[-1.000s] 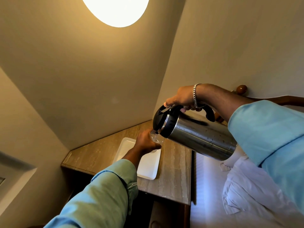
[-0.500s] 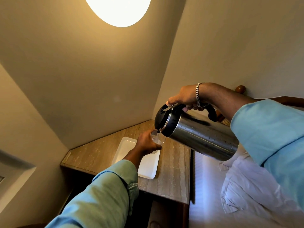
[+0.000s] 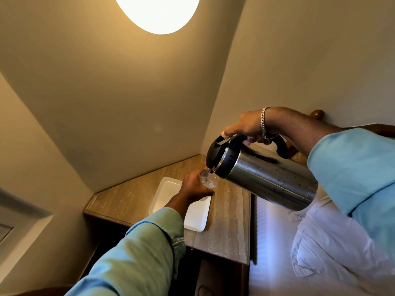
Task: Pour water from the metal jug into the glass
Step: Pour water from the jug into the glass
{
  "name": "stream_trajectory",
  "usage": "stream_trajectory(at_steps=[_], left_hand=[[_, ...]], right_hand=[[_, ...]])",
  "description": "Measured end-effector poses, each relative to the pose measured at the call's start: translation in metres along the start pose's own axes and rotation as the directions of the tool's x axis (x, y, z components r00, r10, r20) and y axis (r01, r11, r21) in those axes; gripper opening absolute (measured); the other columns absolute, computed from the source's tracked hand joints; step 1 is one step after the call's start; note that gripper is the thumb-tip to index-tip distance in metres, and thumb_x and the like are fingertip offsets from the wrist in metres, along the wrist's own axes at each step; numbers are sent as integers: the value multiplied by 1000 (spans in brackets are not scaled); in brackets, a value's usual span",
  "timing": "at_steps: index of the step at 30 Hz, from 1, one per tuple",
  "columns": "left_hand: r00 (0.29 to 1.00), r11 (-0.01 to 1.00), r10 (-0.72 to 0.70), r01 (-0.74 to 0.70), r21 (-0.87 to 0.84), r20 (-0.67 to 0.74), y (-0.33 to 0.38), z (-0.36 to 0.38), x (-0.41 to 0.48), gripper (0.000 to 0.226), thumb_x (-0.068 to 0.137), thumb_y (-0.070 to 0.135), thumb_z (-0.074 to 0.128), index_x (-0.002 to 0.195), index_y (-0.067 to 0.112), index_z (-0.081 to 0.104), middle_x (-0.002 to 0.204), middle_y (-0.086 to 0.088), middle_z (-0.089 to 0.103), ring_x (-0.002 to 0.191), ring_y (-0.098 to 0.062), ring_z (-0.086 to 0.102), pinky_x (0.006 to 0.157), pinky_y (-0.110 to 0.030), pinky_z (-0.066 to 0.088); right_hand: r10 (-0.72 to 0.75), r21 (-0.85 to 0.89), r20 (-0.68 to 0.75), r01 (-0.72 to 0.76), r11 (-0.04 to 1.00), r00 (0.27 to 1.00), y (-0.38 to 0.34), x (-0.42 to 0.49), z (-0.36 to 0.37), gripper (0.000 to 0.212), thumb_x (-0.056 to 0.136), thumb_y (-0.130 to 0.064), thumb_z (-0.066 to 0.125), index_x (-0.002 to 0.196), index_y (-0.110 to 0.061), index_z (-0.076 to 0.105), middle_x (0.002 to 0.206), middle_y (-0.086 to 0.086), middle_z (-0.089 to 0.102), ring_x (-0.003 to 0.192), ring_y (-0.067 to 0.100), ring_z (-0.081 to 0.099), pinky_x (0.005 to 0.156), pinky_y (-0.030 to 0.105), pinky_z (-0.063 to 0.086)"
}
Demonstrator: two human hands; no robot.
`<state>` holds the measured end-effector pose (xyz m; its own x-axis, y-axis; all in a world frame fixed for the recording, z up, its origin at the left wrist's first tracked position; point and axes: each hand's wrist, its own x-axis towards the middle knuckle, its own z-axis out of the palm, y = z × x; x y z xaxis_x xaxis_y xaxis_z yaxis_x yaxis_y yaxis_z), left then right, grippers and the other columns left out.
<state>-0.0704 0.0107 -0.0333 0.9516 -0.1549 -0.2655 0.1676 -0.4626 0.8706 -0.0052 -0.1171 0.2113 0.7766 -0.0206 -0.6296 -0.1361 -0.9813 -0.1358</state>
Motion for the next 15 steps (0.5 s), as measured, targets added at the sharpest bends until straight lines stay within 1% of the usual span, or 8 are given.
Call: stream_trajectory(at_steps=[5, 8, 15], left_hand=[[1000, 1000, -4, 4, 16, 4, -4, 3, 3, 80, 59, 20, 89, 130, 14, 54, 127, -8, 62, 117, -26, 59, 93, -38, 54], [1000, 1000, -13, 13, 9, 8, -6, 6, 4, 79, 59, 20, 89, 130, 14, 54, 127, -7, 62, 117, -25, 59, 91, -34, 52], [1000, 1000, -24, 24, -12, 17, -6, 9, 8, 79, 60, 17, 88, 131, 14, 53, 129, -7, 62, 118, -25, 59, 87, -29, 49]], right_hand=[[10, 9, 1, -10, 1000, 1000, 3, 2, 2, 55, 89, -56, 55, 58, -9, 57, 39, -2, 46, 37, 15, 36, 45, 24, 35], [18, 6, 15, -19, 1000, 1000, 5, 3, 2, 54, 88, -57, 55, 61, -9, 59, 40, -2, 47, 37, 14, 36, 46, 23, 34], [21, 15, 22, -21, 1000, 1000, 8, 4, 3, 57, 88, -57, 54, 55, -11, 56, 42, -2, 45, 38, 14, 35, 46, 23, 34]])
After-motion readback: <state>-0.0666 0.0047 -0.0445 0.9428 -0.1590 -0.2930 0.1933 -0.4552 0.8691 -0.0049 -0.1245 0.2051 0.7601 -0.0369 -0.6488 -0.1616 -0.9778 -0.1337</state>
